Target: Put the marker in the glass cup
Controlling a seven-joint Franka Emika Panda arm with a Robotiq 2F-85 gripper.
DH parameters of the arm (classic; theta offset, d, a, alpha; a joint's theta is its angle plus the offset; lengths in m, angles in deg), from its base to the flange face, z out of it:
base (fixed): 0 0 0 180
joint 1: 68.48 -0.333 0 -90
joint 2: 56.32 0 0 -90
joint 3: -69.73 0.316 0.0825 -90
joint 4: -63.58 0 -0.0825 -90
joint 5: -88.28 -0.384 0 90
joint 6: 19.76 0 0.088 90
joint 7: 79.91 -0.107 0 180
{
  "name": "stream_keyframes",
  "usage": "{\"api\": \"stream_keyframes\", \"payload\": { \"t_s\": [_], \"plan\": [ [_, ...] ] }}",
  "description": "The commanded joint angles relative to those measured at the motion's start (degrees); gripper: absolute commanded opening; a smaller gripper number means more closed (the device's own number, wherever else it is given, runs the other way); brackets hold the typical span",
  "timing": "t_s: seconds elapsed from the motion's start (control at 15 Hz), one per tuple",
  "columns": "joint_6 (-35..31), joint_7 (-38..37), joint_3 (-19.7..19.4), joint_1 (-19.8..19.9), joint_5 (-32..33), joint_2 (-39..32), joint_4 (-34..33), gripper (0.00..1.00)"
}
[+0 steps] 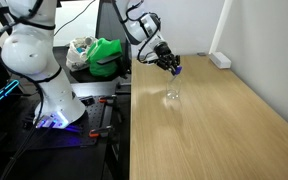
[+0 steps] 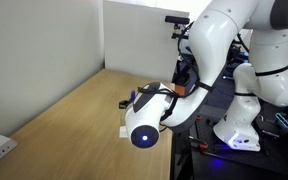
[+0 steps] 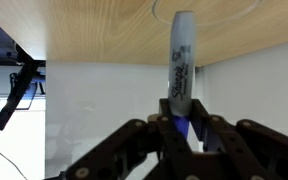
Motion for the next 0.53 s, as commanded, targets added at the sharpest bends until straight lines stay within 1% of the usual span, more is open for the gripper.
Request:
{"api": "stream_keyframes", "payload": {
  "t_s": [0.0, 0.27, 0.33, 0.4, 0.47],
  "plan": [
    [-1.7, -2.0, 0.1, 0.5, 0.8, -1.3, -1.2, 0.06],
    [-1.8, -1.9, 0.0, 0.3, 1.7, -2.5, -2.3, 0.06],
    [-1.8, -1.9, 0.0, 0.3, 1.8, -2.7, -2.6, 0.5],
    [-1.9, -2.1, 0.0, 0.2, 2.1, -2.9, -2.8, 0.51],
    [-1.9, -2.1, 0.0, 0.2, 2.1, -3.0, -3.0, 0.58]
  ]
}}
